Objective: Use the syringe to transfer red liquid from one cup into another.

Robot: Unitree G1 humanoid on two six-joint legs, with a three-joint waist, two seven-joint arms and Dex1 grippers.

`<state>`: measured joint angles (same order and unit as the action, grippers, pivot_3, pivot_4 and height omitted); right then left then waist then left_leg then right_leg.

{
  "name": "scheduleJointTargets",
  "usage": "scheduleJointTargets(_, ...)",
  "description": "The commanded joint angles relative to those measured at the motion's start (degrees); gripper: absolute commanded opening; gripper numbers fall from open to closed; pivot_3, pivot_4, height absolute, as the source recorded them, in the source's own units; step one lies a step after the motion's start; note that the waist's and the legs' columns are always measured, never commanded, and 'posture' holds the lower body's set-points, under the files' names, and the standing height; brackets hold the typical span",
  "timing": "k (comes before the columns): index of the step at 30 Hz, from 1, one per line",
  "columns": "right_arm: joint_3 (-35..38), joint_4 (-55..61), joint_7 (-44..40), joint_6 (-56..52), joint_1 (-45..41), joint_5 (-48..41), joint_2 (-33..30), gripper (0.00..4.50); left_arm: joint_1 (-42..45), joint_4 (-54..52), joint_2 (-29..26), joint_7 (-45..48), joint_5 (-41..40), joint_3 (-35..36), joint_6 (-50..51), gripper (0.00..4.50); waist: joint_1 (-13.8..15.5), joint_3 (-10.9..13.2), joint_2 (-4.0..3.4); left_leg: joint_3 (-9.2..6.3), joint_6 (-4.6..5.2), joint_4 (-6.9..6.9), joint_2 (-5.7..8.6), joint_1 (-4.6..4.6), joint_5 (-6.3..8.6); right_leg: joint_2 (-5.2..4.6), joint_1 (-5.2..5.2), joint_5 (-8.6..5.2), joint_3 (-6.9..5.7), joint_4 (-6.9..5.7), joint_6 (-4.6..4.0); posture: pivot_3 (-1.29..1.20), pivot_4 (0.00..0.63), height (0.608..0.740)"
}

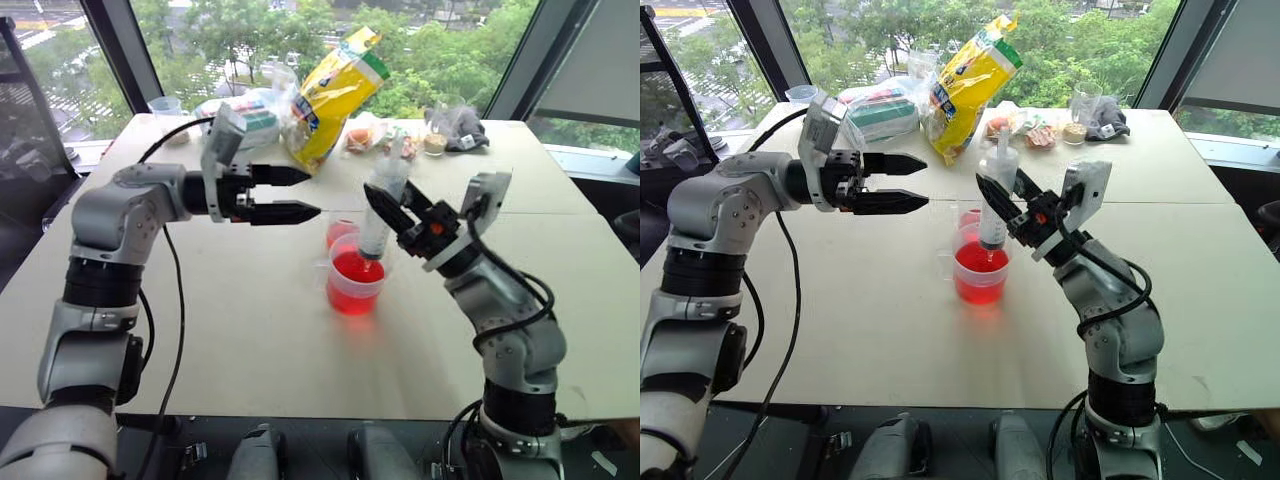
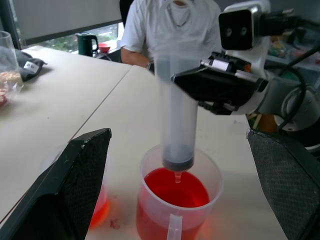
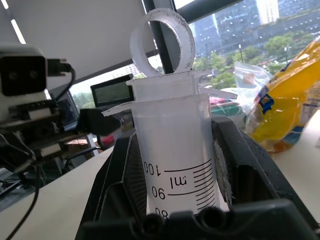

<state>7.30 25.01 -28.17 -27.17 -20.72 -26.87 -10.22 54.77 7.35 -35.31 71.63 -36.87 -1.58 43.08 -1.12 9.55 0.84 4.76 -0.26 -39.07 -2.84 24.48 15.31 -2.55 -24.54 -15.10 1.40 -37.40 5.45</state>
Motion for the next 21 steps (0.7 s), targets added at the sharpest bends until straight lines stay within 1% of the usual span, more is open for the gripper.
scheduleJointTargets(1,-3.46,-0.54,-0.49,7.0,1.59,3.49,0.28,1.44,3.44,0.69,0.54,2.52,-0.42,-0.43,-0.16,4.5,0.1,0.0,0.0,0.0,0.0,0.0,0.0,0.0,0.0,0.0,0.0,0.0,0.0,-0.01,0.0,0.0,0.15,0.74)
scheduleJointTargets(6,-6.01,-2.51,-0.21,10.75,3.31,5.5,0.17,1.44,7.06,3.19,3.11,4.35,1.16,-2.14,-1.76,4.5,0.35,0.0,0.0,-0.04,-0.01,-0.02,0.01,0.01,-0.01,-0.01,0.01,0.0,0.01,0.0,0.0,0.0,0.15,0.74)
scheduleJointTargets(11,-7.16,-3.25,0.12,11.94,4.03,6.09,-0.21,1.44,9.94,5.37,6.5,5.2,2.96,-4.31,-2.98,4.5,0.34,0.0,0.0,-0.05,-0.01,-0.02,0.01,0.01,0.0,0.0,0.02,0.0,0.0,0.01,0.0,0.0,0.15,0.74)
scheduleJointTargets(15,-7.42,-3.34,0.49,12.26,4.06,6.43,-0.61,1.44,10.34,5.34,7.53,7.27,3.41,-5.98,-2.58,4.5,0.12,0.0,0.0,-0.06,-0.01,-0.02,0.01,0.0,0.0,0.0,0.02,0.0,0.01,0.0,0.0,0.0,0.15,0.74)
scheduleJointTargets(21,-7.72,-2.71,1.03,12.21,4.05,6.54,-1.16,1.44,10.71,7.03,9.55,7.58,5.63,-7.66,-4.14,4.5,0.27,0.0,0.0,-0.1,-0.01,-0.02,0.0,0.0,-0.01,0.03,0.02,0.0,0.01,-0.01,0.0,0.0,0.15,0.74)
